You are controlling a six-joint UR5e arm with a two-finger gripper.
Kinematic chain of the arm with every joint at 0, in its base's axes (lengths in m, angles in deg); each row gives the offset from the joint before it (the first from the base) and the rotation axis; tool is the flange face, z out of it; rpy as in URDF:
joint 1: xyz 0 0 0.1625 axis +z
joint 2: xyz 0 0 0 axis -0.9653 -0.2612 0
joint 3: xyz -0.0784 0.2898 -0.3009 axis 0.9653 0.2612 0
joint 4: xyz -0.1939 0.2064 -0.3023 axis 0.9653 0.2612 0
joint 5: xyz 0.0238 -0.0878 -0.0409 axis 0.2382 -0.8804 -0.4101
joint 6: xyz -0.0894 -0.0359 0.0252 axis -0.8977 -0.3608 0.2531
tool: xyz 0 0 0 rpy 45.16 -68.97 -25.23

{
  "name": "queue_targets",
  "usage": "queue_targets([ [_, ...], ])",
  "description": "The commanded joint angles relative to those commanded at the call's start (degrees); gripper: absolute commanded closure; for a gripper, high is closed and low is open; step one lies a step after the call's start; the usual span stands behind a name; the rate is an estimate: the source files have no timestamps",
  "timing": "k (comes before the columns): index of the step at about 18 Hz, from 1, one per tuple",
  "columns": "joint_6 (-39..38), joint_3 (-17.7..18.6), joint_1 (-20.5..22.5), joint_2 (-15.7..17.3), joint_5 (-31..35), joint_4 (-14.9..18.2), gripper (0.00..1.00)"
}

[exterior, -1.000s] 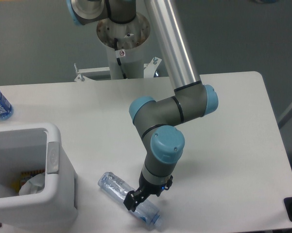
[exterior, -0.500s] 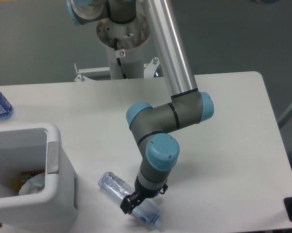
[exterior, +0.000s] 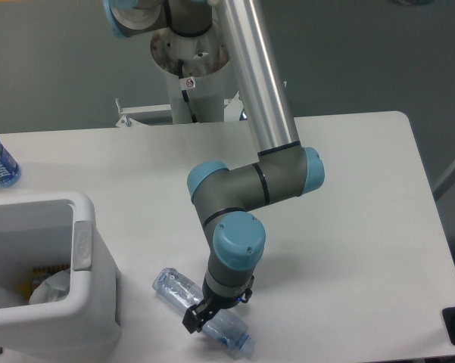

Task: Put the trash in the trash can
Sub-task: 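Lower the gripper around the bottle's middle and close on it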

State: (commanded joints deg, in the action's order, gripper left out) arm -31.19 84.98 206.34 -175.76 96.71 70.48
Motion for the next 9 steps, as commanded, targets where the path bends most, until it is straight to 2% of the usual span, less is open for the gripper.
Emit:
queue_targets([
  [9, -1.2, -0.5, -0.7, 0.2, -0.1, 2.9, 0.0],
])
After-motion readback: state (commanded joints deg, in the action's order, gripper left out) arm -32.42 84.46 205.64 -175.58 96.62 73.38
